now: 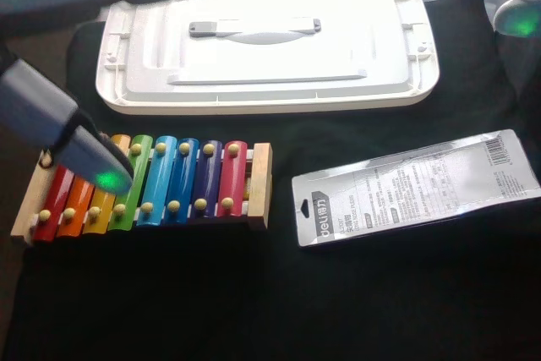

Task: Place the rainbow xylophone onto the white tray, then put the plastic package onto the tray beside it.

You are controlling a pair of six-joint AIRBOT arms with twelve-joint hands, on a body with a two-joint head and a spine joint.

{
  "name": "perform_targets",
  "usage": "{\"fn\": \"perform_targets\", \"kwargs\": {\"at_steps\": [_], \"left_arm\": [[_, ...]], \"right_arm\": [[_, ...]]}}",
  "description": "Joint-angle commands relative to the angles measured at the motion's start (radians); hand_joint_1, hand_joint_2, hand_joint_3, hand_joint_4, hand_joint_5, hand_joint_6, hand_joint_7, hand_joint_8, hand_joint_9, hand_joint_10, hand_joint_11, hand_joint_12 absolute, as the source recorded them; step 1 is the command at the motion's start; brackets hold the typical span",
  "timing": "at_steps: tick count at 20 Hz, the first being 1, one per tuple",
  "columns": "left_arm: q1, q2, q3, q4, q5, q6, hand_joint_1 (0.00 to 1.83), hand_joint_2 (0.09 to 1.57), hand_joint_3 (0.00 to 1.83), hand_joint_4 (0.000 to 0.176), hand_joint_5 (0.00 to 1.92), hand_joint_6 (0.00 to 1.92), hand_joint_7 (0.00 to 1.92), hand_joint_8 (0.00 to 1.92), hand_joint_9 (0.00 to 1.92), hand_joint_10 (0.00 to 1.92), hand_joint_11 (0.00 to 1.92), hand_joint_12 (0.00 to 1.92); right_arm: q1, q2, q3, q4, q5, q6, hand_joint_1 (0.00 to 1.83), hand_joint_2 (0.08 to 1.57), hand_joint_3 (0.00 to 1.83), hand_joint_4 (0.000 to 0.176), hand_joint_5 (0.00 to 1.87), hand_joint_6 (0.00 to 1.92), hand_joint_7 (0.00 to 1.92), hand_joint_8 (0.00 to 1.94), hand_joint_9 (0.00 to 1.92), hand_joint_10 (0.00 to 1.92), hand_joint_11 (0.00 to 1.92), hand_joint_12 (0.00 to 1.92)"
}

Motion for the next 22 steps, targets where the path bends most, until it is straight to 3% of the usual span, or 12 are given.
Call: {"fn": "perform_targets", "kwargs": {"at_steps": [1,2,4,6,8,9,11,13,17,18,22], "left_arm": [[0.003,-0.008,0.007,-0.059,-0.031,-0.011,0.63,0.61,0.0,0.0,0.0,0.0,0.08,0.01,0.19,0.01,0.08,0.57],[0.034,-0.022,0.014,-0.078,-0.035,-0.009,0.63,0.63,0.0,0.0,0.0,0.0,0.1,0.01,0.2,0.01,0.08,0.57],[0.088,-0.061,0.039,-0.124,-0.044,0.0,0.72,0.67,0.0,0.0,0.0,0.0,0.03,0.0,0.07,0.01,0.0,0.3],[0.121,-0.102,0.065,-0.131,-0.015,0.012,0.71,0.65,0.0,0.0,0.0,0.0,0.06,0.01,0.09,0.02,0.03,0.3],[0.137,-0.117,0.073,-0.125,0.003,0.012,0.68,0.58,0.0,0.0,0.0,0.0,0.07,0.0,0.11,0.0,0.08,0.2],[0.15,-0.126,0.08,-0.136,0.005,0.012,0.67,0.57,0.0,0.0,0.0,0.0,0.07,0.0,0.11,0.0,0.1,0.14],[0.171,-0.138,0.091,-0.151,0.008,0.012,0.64,0.59,0.01,0.0,0.0,0.0,0.06,0.0,0.11,0.0,0.1,0.11],[0.195,-0.149,0.099,-0.163,0.009,0.012,0.6,0.6,0.01,0.0,0.0,0.0,0.05,0.0,0.12,0.01,0.13,0.12],[0.229,-0.168,0.109,-0.173,0.009,0.009,0.66,0.57,0.0,0.0,0.0,0.0,0.08,0.01,0.13,0.01,0.13,0.11],[0.234,-0.174,0.111,-0.172,0.009,0.005,0.66,0.57,0.0,0.0,0.0,0.0,0.1,0.0,0.14,0.0,0.14,0.08],[0.252,-0.19,0.115,-0.147,0.005,-0.023,0.67,0.57,0.0,0.0,0.0,0.0,0.11,0.01,0.13,0.0,0.15,0.07]], "right_arm": [[0.015,-0.003,0.001,0.059,0.103,0.006,0.56,0.78,0.0,0.123,0.24,0.02,0.16,0.01,0.18,0.0,0.0,0.99],[0.015,-0.003,0.001,0.059,0.103,0.006,0.57,0.78,0.0,0.12,0.24,0.02,0.17,0.01,0.18,0.0,0.0,0.99],[0.015,-0.003,0.001,0.059,0.103,0.006,0.56,0.78,0.0,0.12,0.23,0.01,0.16,0.01,0.19,0.01,0.0,0.99],[0.015,-0.003,0.0,0.059,0.103,0.006,0.54,0.78,0.0,0.116,0.23,0.0,0.16,0.0,0.2,0.01,0.0,1.02],[0.015,-0.004,0.0,0.059,0.103,0.006,0.55,0.77,0.0,0.088,0.2,0.0,0.14,0.0,0.19,0.0,0.0,0.99],[0.015,-0.004,-0.001,0.059,0.103,0.006,0.55,0.77,0.0,0.082,0.21,0.0,0.14,0.0,0.2,0.0,0.0,1.01],[0.015,-0.007,-0.001,0.059,0.103,0.006,0.54,0.76,0.0,0.093,0.21,0.0,0.15,0.0,0.2,0.0,0.0,1.04],[0.015,-0.009,-0.001,0.059,0.103,0.006,0.55,0.76,0.0,0.083,0.21,0.0,0.15,0.0,0.2,0.0,0.0,1.05],[0.015,-0.011,-0.001,0.058,0.103,0.006,0.57,0.77,0.0,0.084,0.23,0.0,0.16,0.0,0.19,0.0,0.0,1.0],[0.015,-0.011,-0.001,0.058,0.103,0.006,0.58,0.77,0.0,0.073,0.23,0.0,0.16,0.0,0.19,0.0,0.0,1.0],[0.015,-0.012,0.0,0.055,0.103,0.006,0.61,0.79,0.01,0.079,0.24,0.0,0.17,0.01,0.17,0.0,0.0,0.96]]}}
